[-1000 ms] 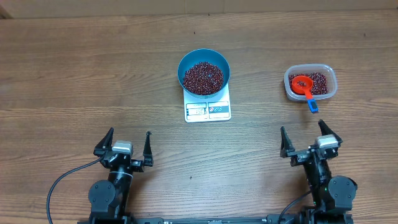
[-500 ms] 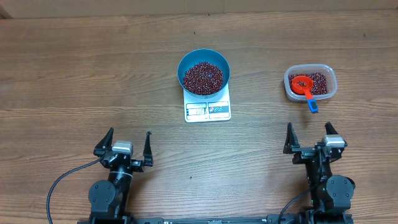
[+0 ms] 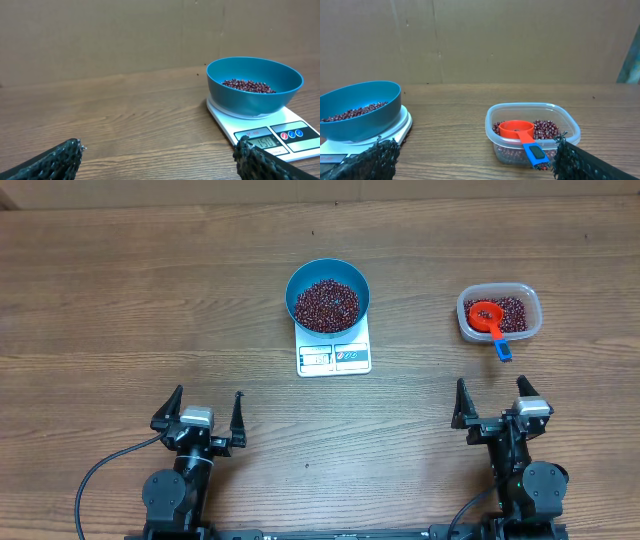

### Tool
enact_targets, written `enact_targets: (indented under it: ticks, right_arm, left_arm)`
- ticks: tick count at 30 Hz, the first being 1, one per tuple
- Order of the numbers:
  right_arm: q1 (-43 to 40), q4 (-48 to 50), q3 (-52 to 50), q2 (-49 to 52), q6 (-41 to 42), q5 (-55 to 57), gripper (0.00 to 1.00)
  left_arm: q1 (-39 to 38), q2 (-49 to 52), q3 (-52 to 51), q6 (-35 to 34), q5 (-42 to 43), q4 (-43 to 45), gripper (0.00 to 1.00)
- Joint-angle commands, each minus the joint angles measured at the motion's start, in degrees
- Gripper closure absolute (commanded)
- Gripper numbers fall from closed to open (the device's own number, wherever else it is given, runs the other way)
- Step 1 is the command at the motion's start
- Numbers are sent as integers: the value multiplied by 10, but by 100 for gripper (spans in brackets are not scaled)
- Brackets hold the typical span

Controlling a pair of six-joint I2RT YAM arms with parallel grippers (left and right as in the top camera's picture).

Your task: Scoop item into bowl and weigh 150g on scale

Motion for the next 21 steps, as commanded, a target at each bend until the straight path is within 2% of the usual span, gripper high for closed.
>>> enact_targets:
  ticks: [1, 6, 21]
  right_arm:
    - [5, 3, -7, -6, 6, -5, 0]
    - [5, 7, -7, -6, -38, -46, 0]
    - [5, 3, -6, -5, -17, -23, 0]
  left_arm:
    - [3, -5, -2, 9, -6, -1, 0]
    - [3, -5, -2, 9, -6, -1, 0]
    - [3, -5, -2, 9, -6, -1, 0]
